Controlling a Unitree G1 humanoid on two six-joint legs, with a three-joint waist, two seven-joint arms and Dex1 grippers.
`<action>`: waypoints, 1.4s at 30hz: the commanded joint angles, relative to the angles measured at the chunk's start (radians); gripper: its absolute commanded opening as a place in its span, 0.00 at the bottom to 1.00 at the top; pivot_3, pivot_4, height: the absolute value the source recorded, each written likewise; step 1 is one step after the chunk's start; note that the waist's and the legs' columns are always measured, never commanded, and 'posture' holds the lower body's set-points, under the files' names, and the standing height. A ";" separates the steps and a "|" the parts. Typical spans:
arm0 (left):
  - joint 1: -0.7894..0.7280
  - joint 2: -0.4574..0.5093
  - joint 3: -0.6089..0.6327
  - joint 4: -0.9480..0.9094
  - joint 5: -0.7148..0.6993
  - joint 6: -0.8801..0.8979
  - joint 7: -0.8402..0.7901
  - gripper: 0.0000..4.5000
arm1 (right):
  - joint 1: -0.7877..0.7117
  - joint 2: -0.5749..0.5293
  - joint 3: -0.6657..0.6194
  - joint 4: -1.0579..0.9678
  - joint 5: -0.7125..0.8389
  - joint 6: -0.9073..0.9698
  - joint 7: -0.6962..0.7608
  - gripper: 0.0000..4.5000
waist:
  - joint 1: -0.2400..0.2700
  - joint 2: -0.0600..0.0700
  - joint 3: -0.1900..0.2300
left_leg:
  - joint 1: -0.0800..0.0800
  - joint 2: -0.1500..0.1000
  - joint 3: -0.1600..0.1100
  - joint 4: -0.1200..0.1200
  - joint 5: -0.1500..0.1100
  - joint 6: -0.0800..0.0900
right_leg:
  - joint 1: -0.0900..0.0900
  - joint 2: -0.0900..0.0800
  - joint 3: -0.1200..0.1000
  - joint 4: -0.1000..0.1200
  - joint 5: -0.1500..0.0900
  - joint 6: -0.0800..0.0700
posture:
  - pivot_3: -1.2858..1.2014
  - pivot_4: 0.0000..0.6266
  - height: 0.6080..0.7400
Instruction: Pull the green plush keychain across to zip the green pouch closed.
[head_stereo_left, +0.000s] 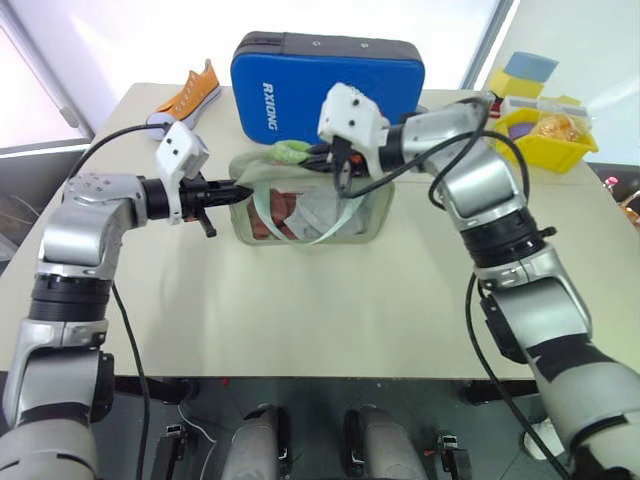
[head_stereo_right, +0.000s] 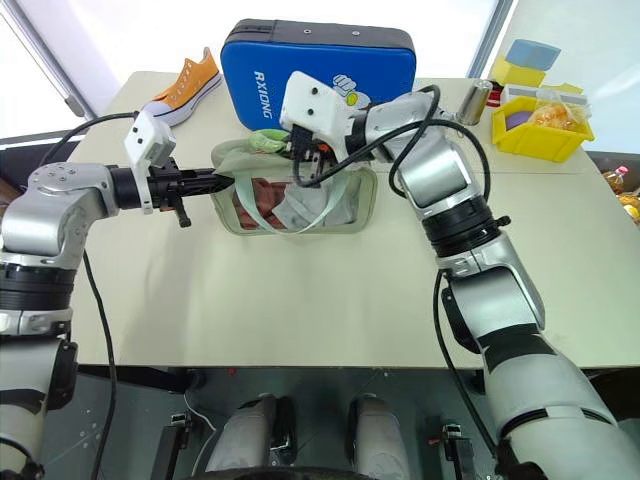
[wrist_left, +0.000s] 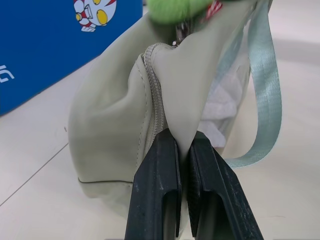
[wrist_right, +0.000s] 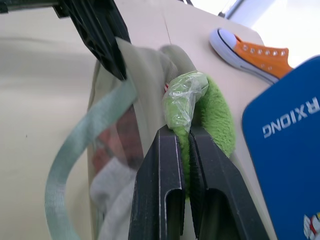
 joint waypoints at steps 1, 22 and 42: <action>-0.013 0.007 0.008 -0.001 0.000 -0.020 0.000 0.00 | -0.052 -0.103 -0.068 0.005 -0.017 -0.010 0.005 0.02 | 0.001 0.000 0.000 | 0.000 0.000 0.000 0.000 0.000 0.000 | 0.000 0.000 0.000 0.000 0.000 0.000 | 0.52 0.24 1.00; -0.001 0.004 0.001 0.011 0.008 -0.035 0.005 0.00 | 0.466 -0.213 -0.102 -0.006 -0.125 -0.024 -0.265 0.02 | -0.004 0.001 0.000 | 0.003 0.001 0.001 -0.001 0.000 -0.001 | 0.002 0.000 0.000 -0.001 0.000 0.000 | 0.52 0.24 1.00; -0.066 0.103 0.078 0.058 -0.064 0.030 -0.074 1.00 | 0.280 -0.358 -0.208 -0.108 0.092 0.100 0.098 0.93 | -0.001 0.001 0.001 | 0.004 0.001 0.000 -0.001 0.000 0.000 | 0.003 0.001 0.000 -0.001 0.000 0.000 | 0.52 0.24 1.00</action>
